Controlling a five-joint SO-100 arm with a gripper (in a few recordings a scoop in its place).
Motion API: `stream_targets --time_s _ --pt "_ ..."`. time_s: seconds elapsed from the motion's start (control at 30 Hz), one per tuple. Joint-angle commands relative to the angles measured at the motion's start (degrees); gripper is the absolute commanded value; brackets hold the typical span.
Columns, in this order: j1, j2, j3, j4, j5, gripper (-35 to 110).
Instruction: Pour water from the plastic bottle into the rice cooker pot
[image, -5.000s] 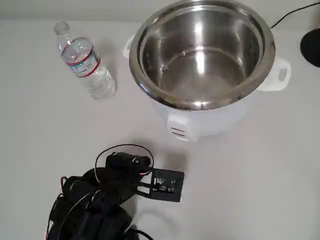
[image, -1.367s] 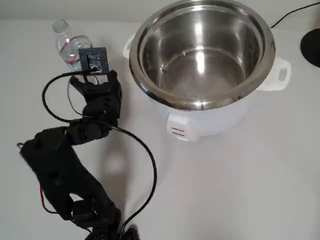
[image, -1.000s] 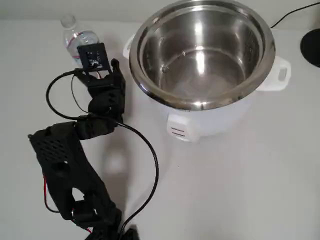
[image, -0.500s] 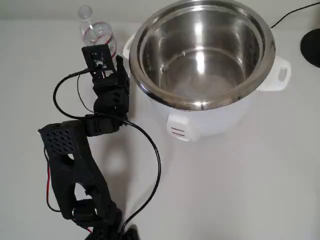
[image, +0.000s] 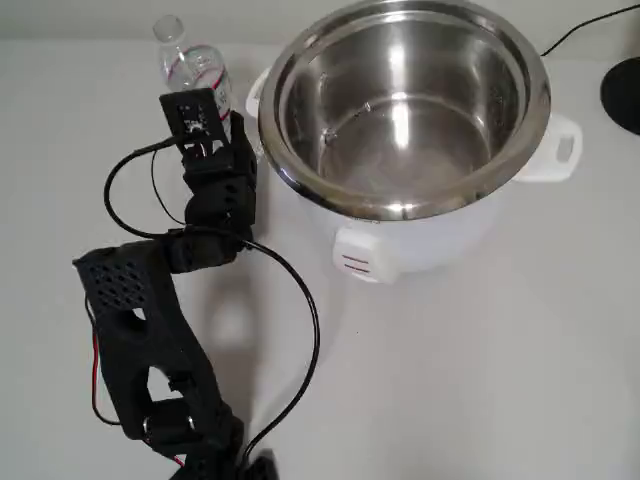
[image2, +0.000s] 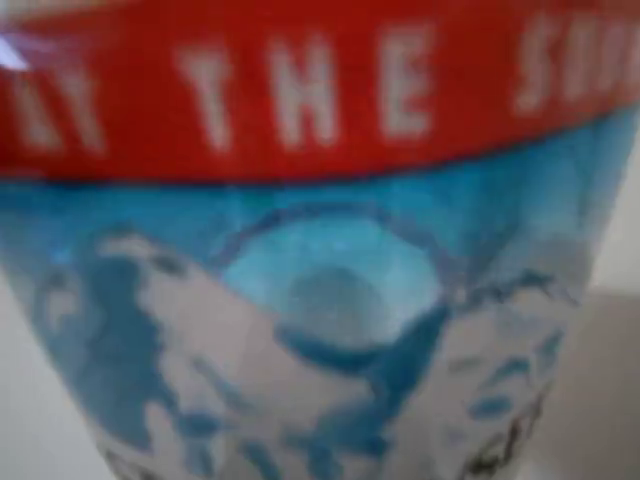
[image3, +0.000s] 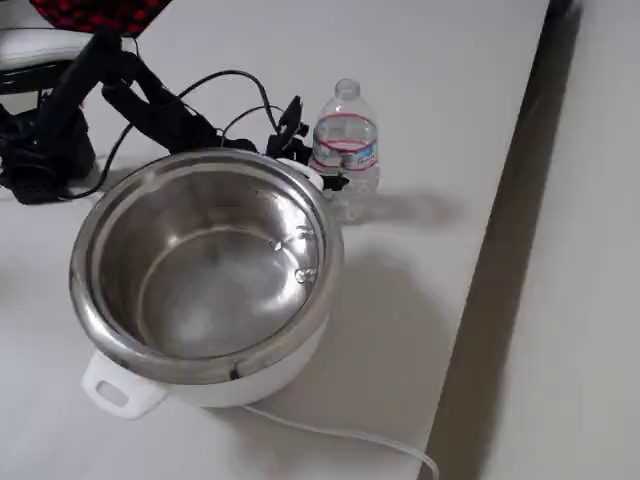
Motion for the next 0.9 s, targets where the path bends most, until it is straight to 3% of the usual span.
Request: stream_targets --time_s 0.0,0.87 --pt "-1.23 8.44 -2.02 2.46 1.05 6" --pt "-1.85 35.42 3.08 32.08 20.48 6"
